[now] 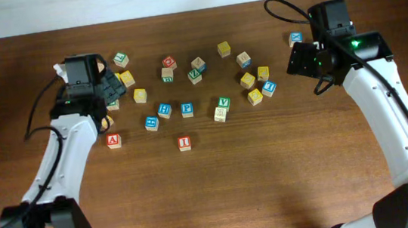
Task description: Spell out ICRA
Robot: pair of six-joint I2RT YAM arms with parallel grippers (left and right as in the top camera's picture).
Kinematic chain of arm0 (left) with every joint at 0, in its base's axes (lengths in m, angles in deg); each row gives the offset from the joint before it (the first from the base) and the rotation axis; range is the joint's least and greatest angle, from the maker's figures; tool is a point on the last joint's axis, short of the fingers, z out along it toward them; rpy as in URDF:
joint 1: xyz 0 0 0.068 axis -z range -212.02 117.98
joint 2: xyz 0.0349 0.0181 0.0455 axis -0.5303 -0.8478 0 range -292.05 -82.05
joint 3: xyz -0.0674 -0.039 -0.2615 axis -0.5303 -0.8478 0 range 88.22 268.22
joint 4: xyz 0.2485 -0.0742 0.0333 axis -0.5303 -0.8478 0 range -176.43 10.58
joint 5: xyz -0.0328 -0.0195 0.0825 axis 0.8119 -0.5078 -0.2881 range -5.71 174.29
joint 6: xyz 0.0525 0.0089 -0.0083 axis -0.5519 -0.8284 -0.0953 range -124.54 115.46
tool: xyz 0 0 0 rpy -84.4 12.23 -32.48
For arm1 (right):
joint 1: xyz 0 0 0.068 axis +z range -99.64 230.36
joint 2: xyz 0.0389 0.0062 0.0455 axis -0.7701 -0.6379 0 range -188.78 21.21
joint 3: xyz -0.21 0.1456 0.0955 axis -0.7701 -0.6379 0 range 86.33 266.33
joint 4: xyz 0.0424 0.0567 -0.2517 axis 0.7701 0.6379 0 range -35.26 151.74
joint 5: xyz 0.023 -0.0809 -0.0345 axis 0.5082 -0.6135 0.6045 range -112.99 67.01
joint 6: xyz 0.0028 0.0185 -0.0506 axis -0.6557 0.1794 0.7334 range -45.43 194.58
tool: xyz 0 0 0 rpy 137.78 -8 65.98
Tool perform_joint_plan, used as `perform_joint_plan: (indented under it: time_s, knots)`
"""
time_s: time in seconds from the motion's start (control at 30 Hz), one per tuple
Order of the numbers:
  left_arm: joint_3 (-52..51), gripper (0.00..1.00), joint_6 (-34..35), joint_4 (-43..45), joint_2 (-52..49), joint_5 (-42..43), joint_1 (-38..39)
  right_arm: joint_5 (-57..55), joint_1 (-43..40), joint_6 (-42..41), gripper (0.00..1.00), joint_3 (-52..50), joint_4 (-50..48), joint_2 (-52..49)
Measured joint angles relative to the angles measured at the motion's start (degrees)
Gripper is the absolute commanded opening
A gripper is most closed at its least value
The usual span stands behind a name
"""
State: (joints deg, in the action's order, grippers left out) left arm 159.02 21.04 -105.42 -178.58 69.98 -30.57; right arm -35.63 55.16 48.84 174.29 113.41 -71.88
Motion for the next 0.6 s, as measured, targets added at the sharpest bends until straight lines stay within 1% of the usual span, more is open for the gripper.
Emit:
perform_joint_plan:
  time_s: [0.07, 0.13, 0.23, 0.37, 0.47, 0.6]
  knots:
    - [0.0, 0.99, 0.0, 2.1, -0.8, 6.0, -0.2, 0.0, 0.0, 0.0, 0.98, 0.0, 0.0, 0.0]
    - [0.0, 0.99, 0.0, 4.3, -0.8, 10.2, -0.2, 0.0, 0.0, 0.0, 0.98, 0.0, 0.0, 0.0]
    - [0.0, 0.99, 0.0, 1.7, -0.9, 15.4, -0.1, 0.0, 0.0, 0.0, 0.98, 0.0, 0.0, 0.0]
    - [0.1, 0.99, -0.3, -4.4, -2.8, 17.6, 0.8, 0.0, 0.0, 0.0, 0.98, 0.0, 0.0, 0.0]
    - [0.1, 0.99, -4.7, -4.5, -3.6, 19.5, 3.4, 0.0, 0.0, 0.0, 0.98, 0.0, 0.0, 0.0]
    - [0.1, 0.99, -6.3, -5.0, -3.6, 20.2, 5.1, 0.0, 0.0, 0.0, 0.98, 0.0, 0.0, 0.0]
